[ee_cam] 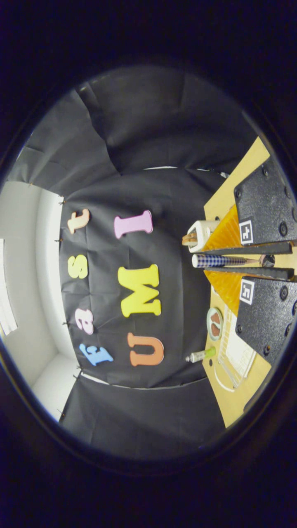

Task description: Take the plate from the dish rack, then take the spoon from the basket and place it into the plate.

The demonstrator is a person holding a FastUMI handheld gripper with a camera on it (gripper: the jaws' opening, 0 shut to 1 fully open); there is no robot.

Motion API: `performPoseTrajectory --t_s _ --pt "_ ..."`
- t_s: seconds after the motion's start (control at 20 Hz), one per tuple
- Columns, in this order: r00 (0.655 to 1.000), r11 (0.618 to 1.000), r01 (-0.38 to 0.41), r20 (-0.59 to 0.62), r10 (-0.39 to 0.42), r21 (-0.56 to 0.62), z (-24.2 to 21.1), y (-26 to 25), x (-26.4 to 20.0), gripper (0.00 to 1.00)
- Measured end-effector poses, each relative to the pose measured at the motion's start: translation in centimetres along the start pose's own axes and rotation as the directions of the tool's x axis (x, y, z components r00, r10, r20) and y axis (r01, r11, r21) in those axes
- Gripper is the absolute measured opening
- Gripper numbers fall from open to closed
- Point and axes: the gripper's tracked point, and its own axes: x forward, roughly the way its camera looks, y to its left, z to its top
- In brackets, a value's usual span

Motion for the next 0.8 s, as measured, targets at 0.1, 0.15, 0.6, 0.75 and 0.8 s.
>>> performPoseTrajectory --t_s 0.1,0.15,0.6,0.75,0.8 --pt "0.998 0.998 -0.056 0.009 0.056 -0.02 -1.3 3.8 -1.9 0.17" --pt "0.996 0.996 -0.086 0.002 0.086 -0.025 -2.1 5.4 -2.9 0.17" --pt "0.98 0.98 -0.184 -0.065 0.189 0.069 -9.6 15.5 -6.7 0.17" --pt "0.98 0.976 -0.194 -0.02 0.197 0.097 -11.5 17.0 -6.9 0.17" --pt "0.981 0.977 -0.191 -0.005 0.193 0.099 -12.1 17.1 -6.7 0.17"
